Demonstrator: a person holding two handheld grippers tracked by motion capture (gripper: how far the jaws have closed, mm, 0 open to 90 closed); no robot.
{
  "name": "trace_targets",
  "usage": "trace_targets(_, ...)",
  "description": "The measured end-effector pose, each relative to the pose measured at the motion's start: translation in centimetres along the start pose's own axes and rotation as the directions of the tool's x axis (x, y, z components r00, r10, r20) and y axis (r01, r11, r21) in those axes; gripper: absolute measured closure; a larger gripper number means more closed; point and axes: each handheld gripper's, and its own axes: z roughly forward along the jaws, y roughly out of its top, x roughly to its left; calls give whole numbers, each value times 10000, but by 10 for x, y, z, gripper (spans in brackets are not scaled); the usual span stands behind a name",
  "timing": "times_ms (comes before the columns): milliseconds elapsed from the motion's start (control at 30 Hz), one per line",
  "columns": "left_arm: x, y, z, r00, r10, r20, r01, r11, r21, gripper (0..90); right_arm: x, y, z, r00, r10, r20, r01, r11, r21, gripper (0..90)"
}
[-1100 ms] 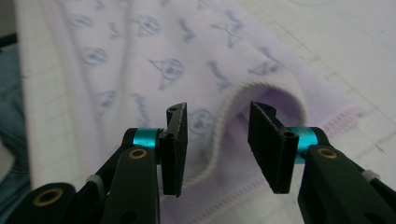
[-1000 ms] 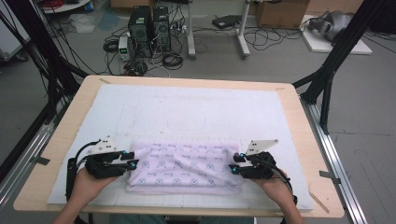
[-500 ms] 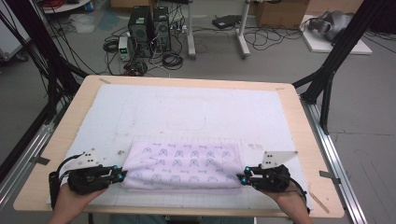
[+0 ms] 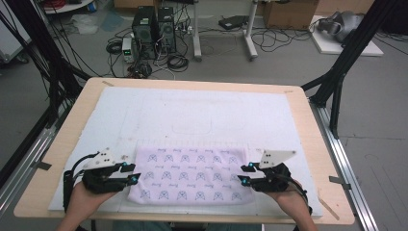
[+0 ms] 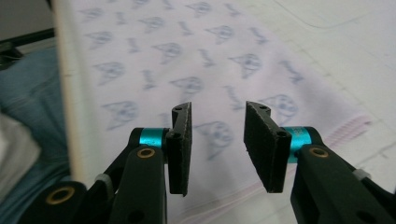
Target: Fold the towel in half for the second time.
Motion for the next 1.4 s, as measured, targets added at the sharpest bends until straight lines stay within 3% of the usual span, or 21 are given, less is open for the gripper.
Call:
trace_targets(200, 24, 10, 28, 9988, 196, -450, -179, 9991, 381, 612, -34, 4, 21, 9985, 156, 531, -171, 9995, 262, 599)
trace_targets(267, 33, 13, 35, 9968, 132, -790, -100, 9991, 410, 612, -43, 6, 27, 9960, -67, 889, 31, 9992, 408, 598)
trace_targets(333, 40, 17, 40, 9939, 174, -1084, -120, 9987, 504, 614, -54, 8, 30, 9934, 162, 1137, -198, 9994, 300, 603)
trace_targets(433, 47, 22, 51, 9945, 240, -1017, -156, 9965, 821, 634, -66, 11, 36, 9913, 360, 1265, -389, 9990, 212, 604)
trace_targets(500, 47, 19, 62, 9953, 497, -829, -376, 9893, 1411, 702, -69, 10, 45, 9926, 290, 1182, -354, 9980, 521, 611)
trace_targets(567, 44, 18, 66, 9939, 630, -908, -514, 9908, 1253, 816, -70, 7, 56, 9930, 73, 1178, -203, 9939, 1088, 703)
trace_targets(633, 44, 20, 64, 9929, 675, -976, -542, 9895, 1336, 874, -71, 6, 58, 9953, 261, 933, -352, 9947, 969, 839)
trace_targets(700, 42, 22, 56, 9924, 666, -1037, -551, 9924, 1101, 882, -69, 10, 55, 9957, 207, 908, -298, 9945, 1003, 850)
trace_targets(767, 42, 27, 44, 9957, 300, -875, -261, 9986, 451, 882, -66, 18, 43, 9950, 218, 976, -287, 9972, 691, 850)
trace_targets(833, 43, 36, 35, 9963, 211, -837, -203, 9997, 103, 882, -68, 27, 29, 9955, 535, 778, -543, 9985, 81, 848)
trace_targets(933, 50, 48, 40, 9932, 33, -1167, -50, 9999, -140, 882, -72, 42, 25, 9943, 348, 1008, -364, 9992, 142, 843)
trace_targets(1000, 61, 48, 49, 9883, -443, -1460, 430, 9990, -122, 873, -79, 44, 31, 9926, 455, 1125, -496, 9982, 335, 836)
trace_targets(1033, 67, 47, 54, 9811, -546, -1857, 565, 9984, 51, 860, -84, 42, 36, 9907, 658, 1188, -712, 9966, 420, 817)
trace_targets(1067, 72, 44, 58, 9769, -824, -1969, 869, 9961, 144, 805, -90, 39, 41, 9862, 885, 1399, -982, 9931, 638, 785)
trace_targets(1133, 77, 41, 60, 9799, -1045, -1701, 1115, 9932, 323, 715, -98, 31, 48, 9761, 1175, 1826, -1380, 9850, 1035, 702)
trace_targets(1233, 72, 38, 51, 9870, -830, -1380, 833, 9965, -35, 662, -97, 26, 39, 9720, 1525, 1788, -1604, 9866, 307, 650)
trace_targets(1333, 60, 34, 47, 9947, -426, -931, 435, 9990, 80, 639, -86, 26, 31, 9841, 1252, 1260, -1262, 9920, -3, 647)
trace_targets(1400, 51, 30, 48, 9977, 12, -681, 28, 9983, 577, 688, -73, 26, 33, 9928, 939, 746, -954, 9953, 175, 658)
